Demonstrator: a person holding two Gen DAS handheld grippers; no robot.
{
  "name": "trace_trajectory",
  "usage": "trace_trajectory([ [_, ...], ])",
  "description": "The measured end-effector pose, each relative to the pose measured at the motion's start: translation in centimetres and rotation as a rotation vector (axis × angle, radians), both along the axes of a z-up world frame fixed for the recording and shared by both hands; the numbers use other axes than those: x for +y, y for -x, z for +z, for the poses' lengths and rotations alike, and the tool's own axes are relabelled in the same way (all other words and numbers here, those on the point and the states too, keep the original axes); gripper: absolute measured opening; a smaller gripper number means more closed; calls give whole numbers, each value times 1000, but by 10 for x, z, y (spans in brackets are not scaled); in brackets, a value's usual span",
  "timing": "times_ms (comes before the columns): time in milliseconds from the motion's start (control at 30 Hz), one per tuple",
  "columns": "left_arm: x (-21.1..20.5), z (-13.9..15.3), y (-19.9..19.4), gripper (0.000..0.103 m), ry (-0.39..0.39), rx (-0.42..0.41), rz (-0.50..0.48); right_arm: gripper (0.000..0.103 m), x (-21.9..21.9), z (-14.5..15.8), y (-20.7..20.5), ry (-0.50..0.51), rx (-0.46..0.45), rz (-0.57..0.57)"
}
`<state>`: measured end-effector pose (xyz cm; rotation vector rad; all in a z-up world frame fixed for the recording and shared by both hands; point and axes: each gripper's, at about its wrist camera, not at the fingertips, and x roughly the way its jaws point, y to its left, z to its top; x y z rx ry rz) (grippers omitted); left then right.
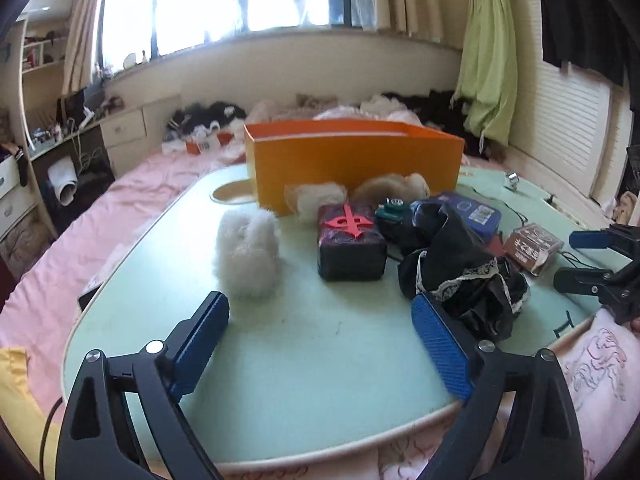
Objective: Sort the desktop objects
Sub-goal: 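Lift the silver metal piece from the box with the left tool onto the table, then drop brown card box into orange box with right tool while left drops white ball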
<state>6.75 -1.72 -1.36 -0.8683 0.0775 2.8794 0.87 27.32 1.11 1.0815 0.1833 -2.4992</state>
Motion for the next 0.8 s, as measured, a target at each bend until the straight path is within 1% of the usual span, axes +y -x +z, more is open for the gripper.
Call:
trace_trajectory([
  [133,0,-2,2,93,-3,24,4,103,0,0,0,1,0,1],
  [800,0,-2,2,94,-1,27,7,103,1,1,-1,2,2,-4],
])
